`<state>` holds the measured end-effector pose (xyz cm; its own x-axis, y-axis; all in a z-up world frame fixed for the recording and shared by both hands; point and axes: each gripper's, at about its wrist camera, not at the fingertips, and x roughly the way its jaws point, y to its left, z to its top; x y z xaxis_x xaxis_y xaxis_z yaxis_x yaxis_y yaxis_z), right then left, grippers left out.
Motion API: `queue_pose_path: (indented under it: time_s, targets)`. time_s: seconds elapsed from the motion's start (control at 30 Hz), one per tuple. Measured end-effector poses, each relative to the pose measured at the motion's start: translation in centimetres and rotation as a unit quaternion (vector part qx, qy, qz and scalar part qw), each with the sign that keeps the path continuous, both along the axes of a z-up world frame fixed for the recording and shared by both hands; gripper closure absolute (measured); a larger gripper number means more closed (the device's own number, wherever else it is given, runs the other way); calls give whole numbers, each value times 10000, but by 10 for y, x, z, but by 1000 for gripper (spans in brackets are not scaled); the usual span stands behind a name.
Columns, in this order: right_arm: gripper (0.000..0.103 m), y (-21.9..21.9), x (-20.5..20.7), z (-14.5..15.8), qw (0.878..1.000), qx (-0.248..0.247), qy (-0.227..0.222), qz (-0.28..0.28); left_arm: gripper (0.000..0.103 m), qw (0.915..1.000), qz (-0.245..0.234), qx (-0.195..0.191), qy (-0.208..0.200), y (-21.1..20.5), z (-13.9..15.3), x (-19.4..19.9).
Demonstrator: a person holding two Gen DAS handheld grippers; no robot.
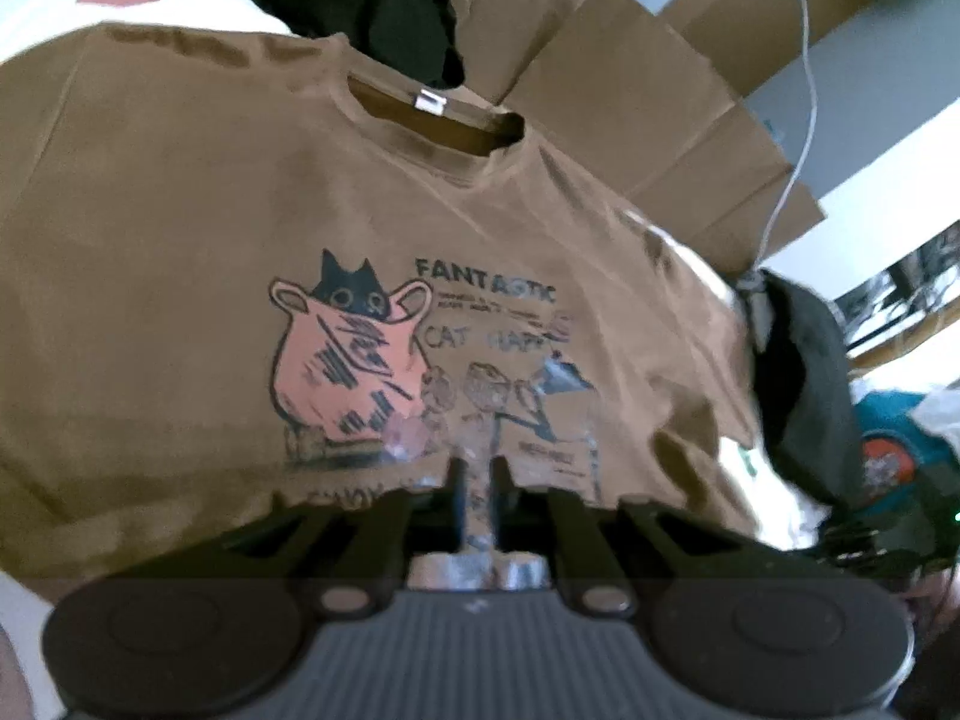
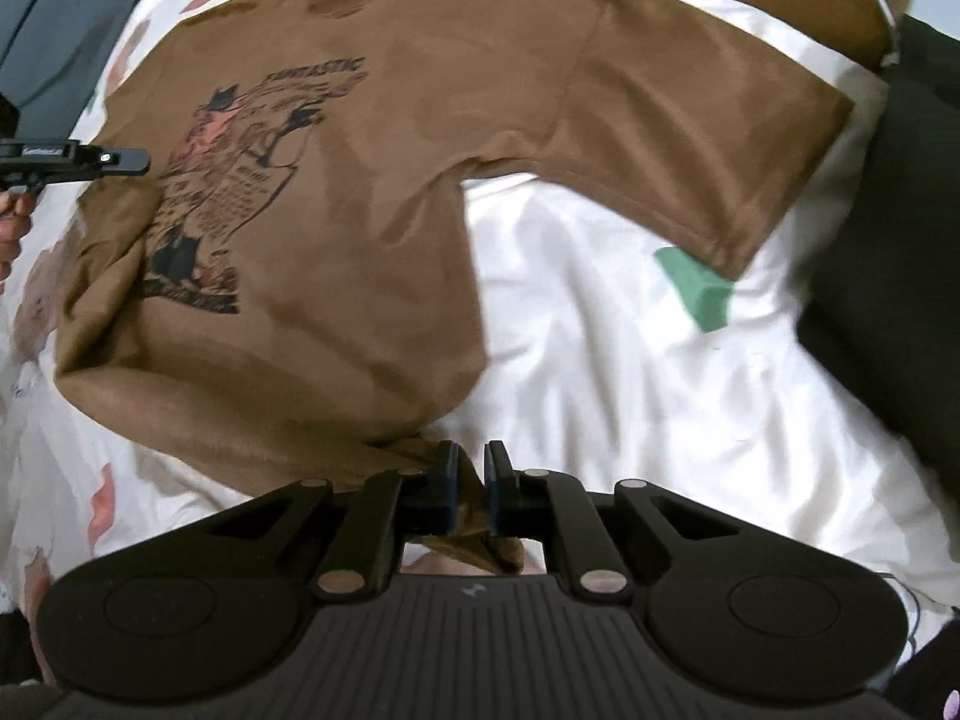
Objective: Fold clothes
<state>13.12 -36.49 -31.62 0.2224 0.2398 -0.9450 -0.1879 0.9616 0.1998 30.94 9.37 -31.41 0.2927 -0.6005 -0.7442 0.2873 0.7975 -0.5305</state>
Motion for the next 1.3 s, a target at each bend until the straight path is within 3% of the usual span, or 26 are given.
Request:
queue_pose_path:
  time_s: [0.1,0.17,0.23,0.47,0.83,1.07,1.1,1.17,1.23,1.3]
  targets:
    - [86,-7,2,-4,9999,77,54,-113,57,9999,-21,-32,-101,8,12,-4]
    - [74,-6,0,-5,9999,69,51,-126,52,9997,58,25,-226,25,24,-12]
    - [66,-6,-2,-4,9999,67,42,-153,51,9993,182,115,-313,43,34,-20]
    - [58,-6,-4,-5,9992,217,182,-279,51,9971,643,384,-114,97,26,-42]
    - [57,-4,-2,4,9993,93,246,-252,52,9980,587,228,61,80,-6,-30]
    - [55,-11,-2,1,9987,71,339,-376,52,9967,622,427,294,68,-33,-20]
    - [55,-12,-1,1,9986,79,360,-386,53,9964,650,442,318,67,-36,-20]
    - [55,-14,-1,-2,9977,186,453,-466,66,9965,688,393,279,68,-37,-22]
    - [55,-18,-2,-6,9961,356,552,-587,89,9964,729,299,313,73,-35,-24]
    - [55,-21,-2,-10,9948,456,622,-669,92,9964,742,244,321,78,-32,-27]
